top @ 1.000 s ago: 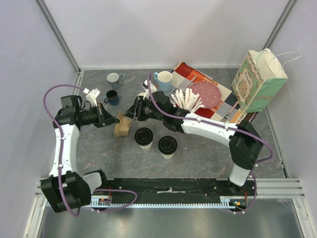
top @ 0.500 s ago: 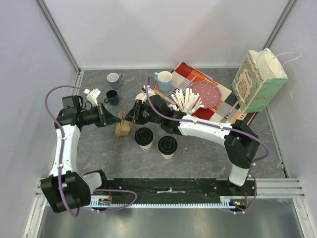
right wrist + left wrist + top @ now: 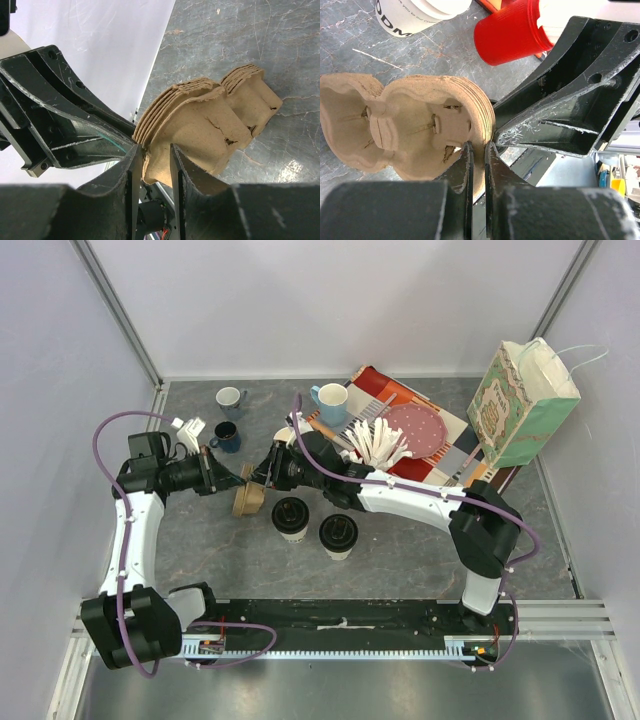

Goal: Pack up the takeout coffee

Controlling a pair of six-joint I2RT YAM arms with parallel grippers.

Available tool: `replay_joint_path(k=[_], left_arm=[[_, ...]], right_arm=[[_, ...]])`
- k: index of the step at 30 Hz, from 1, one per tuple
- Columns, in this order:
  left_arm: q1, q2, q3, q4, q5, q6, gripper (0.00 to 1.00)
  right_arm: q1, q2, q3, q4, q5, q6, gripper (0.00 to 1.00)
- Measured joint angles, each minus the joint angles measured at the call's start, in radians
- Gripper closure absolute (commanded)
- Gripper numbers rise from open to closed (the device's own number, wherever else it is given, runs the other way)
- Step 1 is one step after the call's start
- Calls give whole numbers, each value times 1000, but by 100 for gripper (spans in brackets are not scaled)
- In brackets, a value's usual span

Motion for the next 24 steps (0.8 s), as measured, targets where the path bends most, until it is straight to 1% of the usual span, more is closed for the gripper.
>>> replay_joint_path(k=[2,4,5,8,12,13,15,16,24], left_arm=[[-3,0,0,7,-5,-4,98],[-5,0,0,10,-6,-7,98],[-6,0,0,10,-7,-8,98],[-6,0,0,11,-10,-13,98],[-9,0,0,14,-16,-19,98],[-9,0,0,14,-16,-20,98],[-9,0,0,16,-16,-22,98],[-9,0,0,16,-16,-23,98],[-8,0,10,10,-37,-23,98]], right_arm=[[-2,0,2,0,-2,0,60],[-1,0,6,-7,-2,-3,65],[-1,2,10,-11,-1,-3,69],[-2,8,15,-19,2,-4,78],[-1,10,15,-12,2,-2,84],[-1,10,15,-10,3,-2,87],[-1,11,15,-6,3,-8,98],[-1,11,16,-6,4,-15,100],[7,11,17,1,38,-71,100]])
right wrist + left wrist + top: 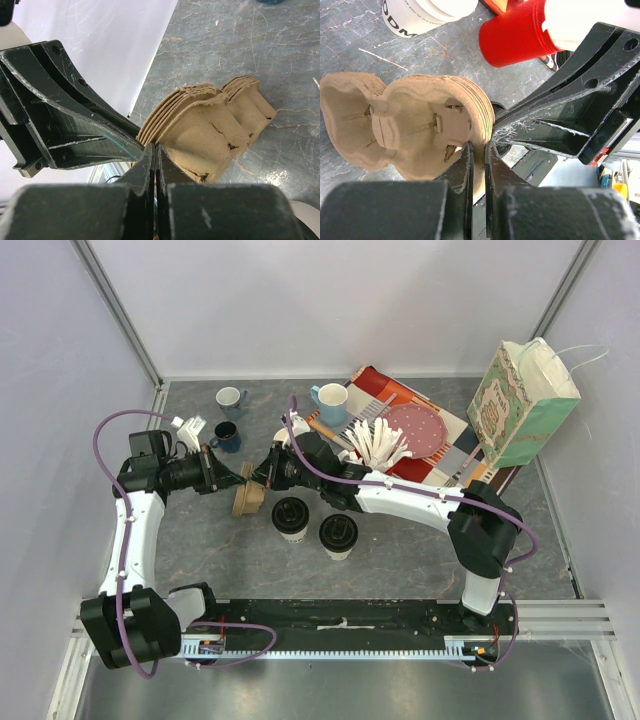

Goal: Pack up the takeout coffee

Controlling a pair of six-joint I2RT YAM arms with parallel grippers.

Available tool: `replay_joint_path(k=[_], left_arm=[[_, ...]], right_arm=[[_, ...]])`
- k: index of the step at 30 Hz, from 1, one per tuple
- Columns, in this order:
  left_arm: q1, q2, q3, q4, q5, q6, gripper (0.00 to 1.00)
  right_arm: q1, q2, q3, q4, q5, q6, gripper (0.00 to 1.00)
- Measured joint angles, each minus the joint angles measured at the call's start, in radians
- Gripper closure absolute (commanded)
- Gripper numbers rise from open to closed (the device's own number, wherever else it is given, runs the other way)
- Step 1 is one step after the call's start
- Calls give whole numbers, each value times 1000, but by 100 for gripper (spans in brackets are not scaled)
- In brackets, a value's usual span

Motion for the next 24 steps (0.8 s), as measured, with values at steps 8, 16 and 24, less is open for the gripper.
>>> replay_joint_path(k=[8,16,24], left_arm=[[-1,0,5,-15,-13,2,98],[-1,0,5,-22,-12,6,98],[4,0,20,-41,-51,30,98]], right_arm=[[4,-17,-32,23,9,-35,100],[5,-34,-56,26,21,-48,100],[3,-35,-58,-11,29,-72,100]])
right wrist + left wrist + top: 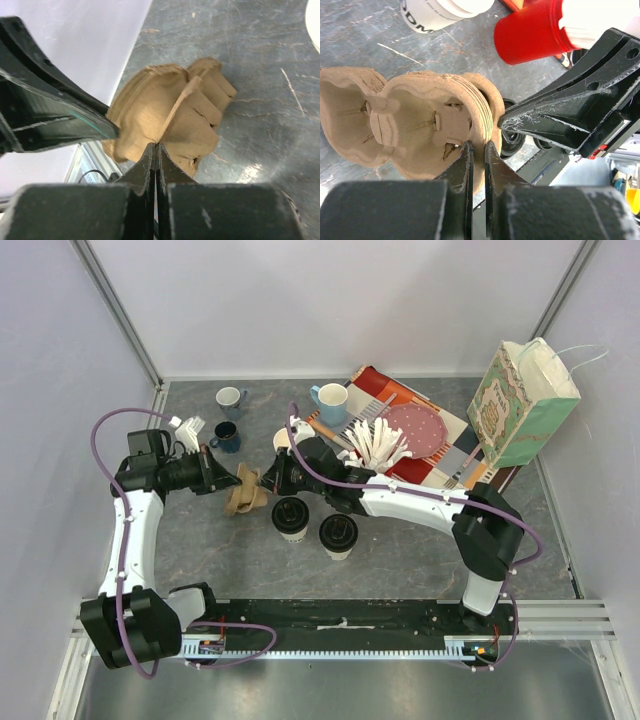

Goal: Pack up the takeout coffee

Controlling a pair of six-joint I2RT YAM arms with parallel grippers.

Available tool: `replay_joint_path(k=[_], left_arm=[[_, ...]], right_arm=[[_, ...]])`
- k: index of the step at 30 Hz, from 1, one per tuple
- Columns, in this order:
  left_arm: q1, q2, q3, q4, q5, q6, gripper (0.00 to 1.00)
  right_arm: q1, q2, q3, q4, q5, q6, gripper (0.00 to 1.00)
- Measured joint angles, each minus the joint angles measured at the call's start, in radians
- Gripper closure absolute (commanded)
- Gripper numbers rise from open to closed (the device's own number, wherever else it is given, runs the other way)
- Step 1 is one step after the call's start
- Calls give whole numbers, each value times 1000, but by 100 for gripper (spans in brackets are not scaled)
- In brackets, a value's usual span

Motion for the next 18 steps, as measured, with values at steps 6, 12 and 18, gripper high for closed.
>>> replay_joint_path(k=[6,12,18], left_arm=[[10,0,30,-43,-58,49,98],[12,1,37,-73,-75,74,98],[31,16,92,-122,-88,82,98]], right_arm=[[-9,6,-3,-59,2,-24,100],[-9,24,-2,-55,-33,-33,100],[-15,41,14,-52,-54,-34,100]])
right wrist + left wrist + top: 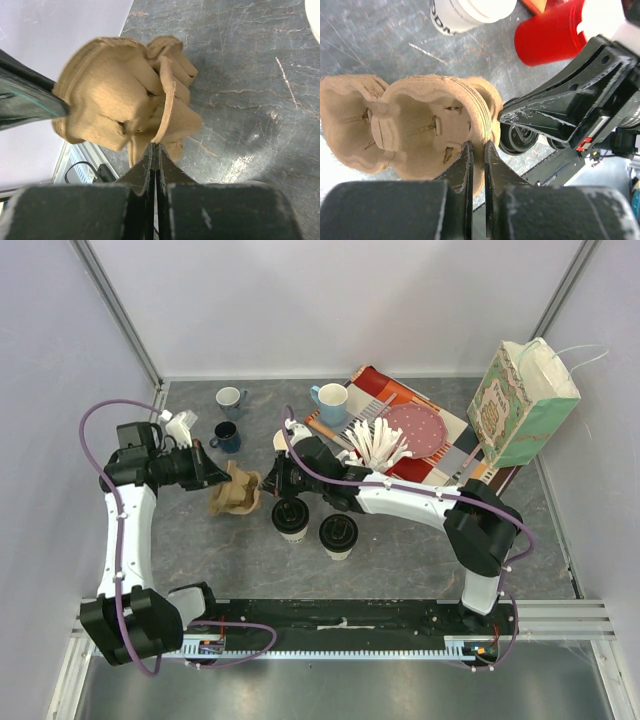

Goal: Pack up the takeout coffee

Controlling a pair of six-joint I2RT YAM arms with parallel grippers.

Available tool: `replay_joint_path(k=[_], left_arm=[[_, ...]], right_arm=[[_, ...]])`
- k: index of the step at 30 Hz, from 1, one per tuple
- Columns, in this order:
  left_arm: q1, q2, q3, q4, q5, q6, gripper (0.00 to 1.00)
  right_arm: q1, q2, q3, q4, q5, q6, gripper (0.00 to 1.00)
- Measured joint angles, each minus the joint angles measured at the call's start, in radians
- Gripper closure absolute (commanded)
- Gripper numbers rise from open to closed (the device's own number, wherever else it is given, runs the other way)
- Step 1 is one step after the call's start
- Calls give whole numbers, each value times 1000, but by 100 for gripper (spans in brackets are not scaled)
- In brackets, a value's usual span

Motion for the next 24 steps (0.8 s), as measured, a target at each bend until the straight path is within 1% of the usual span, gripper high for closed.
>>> replay_joint_path(k=[5,10,11,12,14,17,19,24], left_arm=[[12,2,84,-21,-5,16,98],[18,2,79,-18,-21,30,98],[21,1,73,-18,-23,30,98],[24,2,64,-14,-24,29,98],[27,2,51,-11,-24,29,98],[28,2,40,8,-23,27,98],[28,1,20,38,-21,25,98],[29,1,-91,94,-3,3,98]], right_arm=[[-12,8,3,11,0,-6,100],[-19,55,26,15,-25,-12,100],[-19,65,32,16,-35,-13,94],[-19,76,37,16,-42,-14,83],[-19,93,48,16,-56,-7,76],[-19,124,72,18,-80,2,71],[-19,146,91,23,-97,13,70],[-19,210,155,31,-131,42,64]])
